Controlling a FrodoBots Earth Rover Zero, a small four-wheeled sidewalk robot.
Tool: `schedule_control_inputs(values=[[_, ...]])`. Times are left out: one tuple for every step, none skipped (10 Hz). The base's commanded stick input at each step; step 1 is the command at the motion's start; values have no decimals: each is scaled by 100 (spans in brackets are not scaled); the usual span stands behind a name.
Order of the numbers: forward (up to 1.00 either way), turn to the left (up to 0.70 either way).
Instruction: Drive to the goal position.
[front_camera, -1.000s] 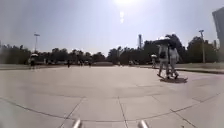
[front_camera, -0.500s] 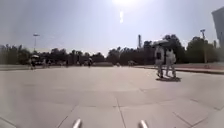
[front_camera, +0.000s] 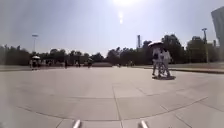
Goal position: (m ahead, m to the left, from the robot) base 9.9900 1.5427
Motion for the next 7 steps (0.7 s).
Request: schedule_control_inputs(values=[[70, 0], [70, 0], [70, 0], [70, 0], [70, 1], [70, 5], [70, 21]])
